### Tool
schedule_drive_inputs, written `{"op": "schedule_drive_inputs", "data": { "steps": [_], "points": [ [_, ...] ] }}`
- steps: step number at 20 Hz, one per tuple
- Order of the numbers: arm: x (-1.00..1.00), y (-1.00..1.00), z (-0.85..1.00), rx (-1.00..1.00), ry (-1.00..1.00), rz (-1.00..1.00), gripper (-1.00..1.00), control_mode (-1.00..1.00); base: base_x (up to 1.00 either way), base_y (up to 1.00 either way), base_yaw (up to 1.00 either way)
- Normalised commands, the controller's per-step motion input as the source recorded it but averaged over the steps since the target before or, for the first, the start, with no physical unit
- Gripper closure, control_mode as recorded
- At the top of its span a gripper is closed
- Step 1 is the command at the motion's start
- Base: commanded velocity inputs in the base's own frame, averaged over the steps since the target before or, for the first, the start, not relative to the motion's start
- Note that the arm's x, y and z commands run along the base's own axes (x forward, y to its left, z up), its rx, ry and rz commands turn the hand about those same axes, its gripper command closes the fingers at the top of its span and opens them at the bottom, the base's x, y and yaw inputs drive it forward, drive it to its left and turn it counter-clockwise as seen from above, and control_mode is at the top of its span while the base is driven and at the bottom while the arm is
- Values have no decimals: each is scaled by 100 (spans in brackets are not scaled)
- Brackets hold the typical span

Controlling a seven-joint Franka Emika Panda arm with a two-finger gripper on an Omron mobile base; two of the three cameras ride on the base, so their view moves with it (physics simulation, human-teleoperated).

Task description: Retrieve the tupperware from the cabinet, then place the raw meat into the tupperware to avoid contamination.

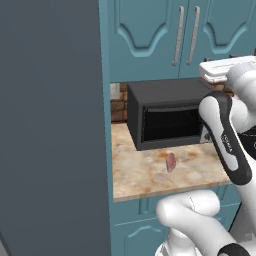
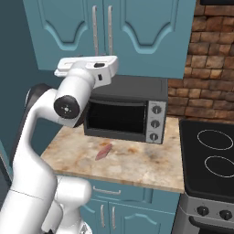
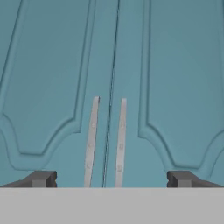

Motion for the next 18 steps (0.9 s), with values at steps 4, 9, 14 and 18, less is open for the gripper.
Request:
{"op": "schedule_drive_inputs", "data": {
  "steps": [4,9,14,18],
  "points": [
    [39,-4,-14,0,-5,0,-100,-100,0,0,0],
    [38,-12,-4,0,1,0,-100,-100,0,0,0],
    [36,-13,0,0,4,0,-100,-100,0,0,0],
    [34,-3,0,0,2,0,-100,-100,0,0,0]
  ]
}}
